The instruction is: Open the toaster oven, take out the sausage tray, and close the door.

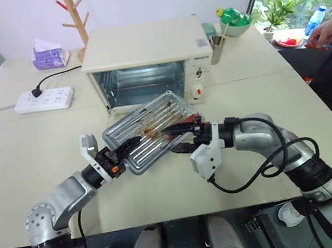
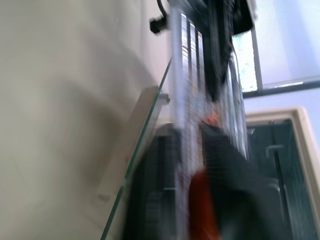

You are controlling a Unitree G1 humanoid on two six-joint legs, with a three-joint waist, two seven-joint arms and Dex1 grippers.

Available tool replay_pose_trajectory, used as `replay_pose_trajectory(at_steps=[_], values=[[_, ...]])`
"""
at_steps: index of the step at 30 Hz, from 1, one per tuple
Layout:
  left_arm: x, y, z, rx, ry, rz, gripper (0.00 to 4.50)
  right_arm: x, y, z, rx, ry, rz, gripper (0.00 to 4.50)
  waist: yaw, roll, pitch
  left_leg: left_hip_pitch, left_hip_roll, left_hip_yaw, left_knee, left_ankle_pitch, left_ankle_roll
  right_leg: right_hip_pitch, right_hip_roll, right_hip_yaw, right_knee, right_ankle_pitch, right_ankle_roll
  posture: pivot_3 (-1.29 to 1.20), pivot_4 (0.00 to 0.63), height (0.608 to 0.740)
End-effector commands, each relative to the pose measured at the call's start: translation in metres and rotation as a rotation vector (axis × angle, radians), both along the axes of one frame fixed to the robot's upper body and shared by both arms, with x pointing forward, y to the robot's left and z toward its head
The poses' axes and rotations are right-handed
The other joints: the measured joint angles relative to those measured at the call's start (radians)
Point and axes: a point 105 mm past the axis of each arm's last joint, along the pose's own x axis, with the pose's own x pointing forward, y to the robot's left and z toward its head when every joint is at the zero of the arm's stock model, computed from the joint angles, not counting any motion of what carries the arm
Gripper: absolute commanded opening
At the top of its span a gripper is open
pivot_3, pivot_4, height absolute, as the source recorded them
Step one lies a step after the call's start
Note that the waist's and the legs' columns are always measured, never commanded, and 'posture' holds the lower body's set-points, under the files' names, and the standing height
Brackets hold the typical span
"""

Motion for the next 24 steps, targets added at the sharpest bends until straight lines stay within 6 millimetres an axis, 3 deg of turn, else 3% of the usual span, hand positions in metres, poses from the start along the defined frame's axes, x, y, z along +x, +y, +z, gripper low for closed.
replay_pose_trajectory(at_steps=[1, 5, 9, 18, 24], values=[[-0.006, 0.009, 0.008, -0.007, -0.041, 0.029, 0.0, -0.013, -0.004, 0.02, 0.058, -0.015, 0.033, 2.65, 0.0, 0.0, 0.0, 0.0, 0.0, 0.0, 0.0, 0.0, 0.0, 0.0, 0.0, 0.0, 0.0, 0.0, 0.0, 0.0, 0.15, 0.74], [-0.013, 0.015, 0.008, 0.001, -0.051, 0.058, 0.0, -0.018, -0.02, 0.028, 0.119, 0.074, 0.0, 2.65, 0.001, 0.0, 0.0, -0.001, 0.0, 0.0, 0.0, -0.001, 0.001, 0.0, 0.0, 0.001, -0.002, 0.0, 0.0, 0.0, 0.15, 0.74], [-0.021, 0.028, 0.013, -0.01, -0.086, 0.143, 0.0, -0.011, -0.044, 0.024, 0.193, 0.239, -0.119, 2.65, 0.003, 0.0, 0.0, 0.0, 0.001, 0.0, -0.001, -0.001, 0.002, 0.003, 0.0, 0.001, -0.008, -0.001, -0.001, 0.0, 0.15, 0.74], [-0.059, 0.053, 0.012, -0.069, -0.096, 0.401, 0.0, 0.033, -0.104, 0.0, 0.341, 0.477, -0.466, 2.65, 0.005, 0.0, 0.0, 0.0, 0.0, 0.002, -0.001, -0.004, 0.007, 0.009, -0.005, 0.0, -0.016, -0.001, -0.001, 0.0, 0.15, 0.74], [-0.085, 0.079, 0.014, -0.125, -0.094, 0.655, 0.0, 0.06, -0.118, -0.024, 0.36, 0.569, -0.592, 2.65, 0.005, -0.001, 0.001, 0.0, 0.0, 0.003, 0.0, -0.005, 0.007, 0.01, -0.006, 0.0, -0.019, -0.001, -0.001, 0.0, 0.15, 0.74]])
